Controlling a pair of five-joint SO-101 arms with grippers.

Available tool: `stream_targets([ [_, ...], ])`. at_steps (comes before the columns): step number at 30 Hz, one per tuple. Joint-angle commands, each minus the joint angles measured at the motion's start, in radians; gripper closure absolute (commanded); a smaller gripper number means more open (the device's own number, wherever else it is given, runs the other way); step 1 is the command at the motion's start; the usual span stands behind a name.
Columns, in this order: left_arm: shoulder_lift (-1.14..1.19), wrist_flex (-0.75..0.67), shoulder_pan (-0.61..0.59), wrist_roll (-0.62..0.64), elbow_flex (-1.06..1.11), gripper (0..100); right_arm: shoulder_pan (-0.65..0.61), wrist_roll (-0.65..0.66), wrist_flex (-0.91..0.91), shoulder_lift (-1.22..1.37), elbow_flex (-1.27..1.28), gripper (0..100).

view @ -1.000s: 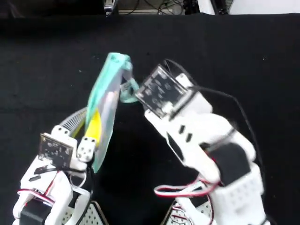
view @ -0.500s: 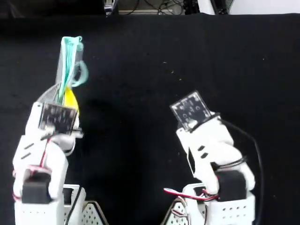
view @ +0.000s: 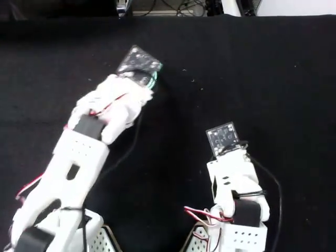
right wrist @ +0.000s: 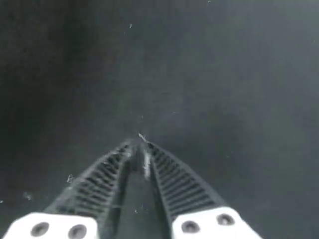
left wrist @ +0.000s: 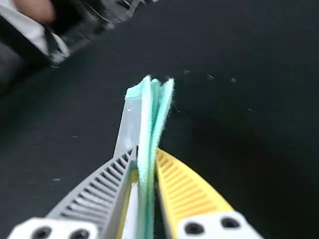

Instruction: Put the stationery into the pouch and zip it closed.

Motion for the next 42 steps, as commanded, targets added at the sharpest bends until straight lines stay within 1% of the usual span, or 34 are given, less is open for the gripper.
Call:
stream_targets([
  [1, 0.048, 0.034, 0.004, 0.089, -0.051, 80, 0.009, -0.014, -0.005, -0.065, 0.013, 98.5],
  [2, 0.048, 0.057, 0.005, 0.126, -0.067, 76, 0.009, -0.028, -0.005, -0.065, 0.021, 98.5],
  [3, 0.048, 0.089, 0.007, 0.166, -0.087, 75, 0.009, -0.04, -0.006, -0.065, 0.028, 98.5],
  [5, 0.029, 0.18, 0.007, 0.219, -0.165, 76, 0.009, -0.046, -0.008, -0.065, 0.042, 98.5],
  [8, -0.049, 0.376, 0.008, 0.241, -0.3, 77, 0.009, -0.061, -0.032, -0.065, 0.068, 98.5],
  [11, -0.181, 0.58, 0.019, 0.238, -0.4, 77, 0.009, -0.066, -0.051, -0.065, 0.094, 98.5],
  [13, -0.276, 0.69, -0.004, 0.238, -0.398, 77, 0.009, -0.066, -0.052, -0.065, 0.102, 98.5],
  [15, -0.359, 0.763, -0.091, 0.238, -0.311, 81, 0.009, -0.066, -0.049, -0.065, 0.099, 98.5],
  [19, -0.519, 0.773, -0.32, 0.224, -0.016, 98, 0.008, -0.069, -0.049, -0.065, 0.096, 98.6],
  [22, -0.663, 0.801, -0.444, 0.186, 0.196, 94, 0.008, -0.135, -0.051, -0.065, 0.09, 98.6],
  [25, -0.835, 0.801, -0.578, 0.18, 0.387, 95, 0.008, -0.227, -0.049, -0.065, 0.067, 98.5],
  [27, -0.959, 0.752, -0.687, 0.18, 0.476, 95, 0.008, -0.269, -0.055, -0.065, 0.068, 98.5],
  [30, -1.146, 0.678, -0.831, 0.176, 0.593, 94, -0.023, -0.284, -0.057, -0.065, 0.082, 98.4],
  [34, -1.347, 0.583, -0.881, 0.089, 0.812, 95, -0.126, -0.278, -0.126, -0.054, 0.145, 98.4],
  [37, -1.306, 0.542, -0.885, 0.077, 0.932, 95, -0.143, -0.281, -0.118, -0.059, 0.143, 98.4],
  [42, -1.315, 0.537, -0.875, 0.077, 1.052, 95, -0.143, -0.278, -0.086, -0.053, 0.143, 98.4],
])
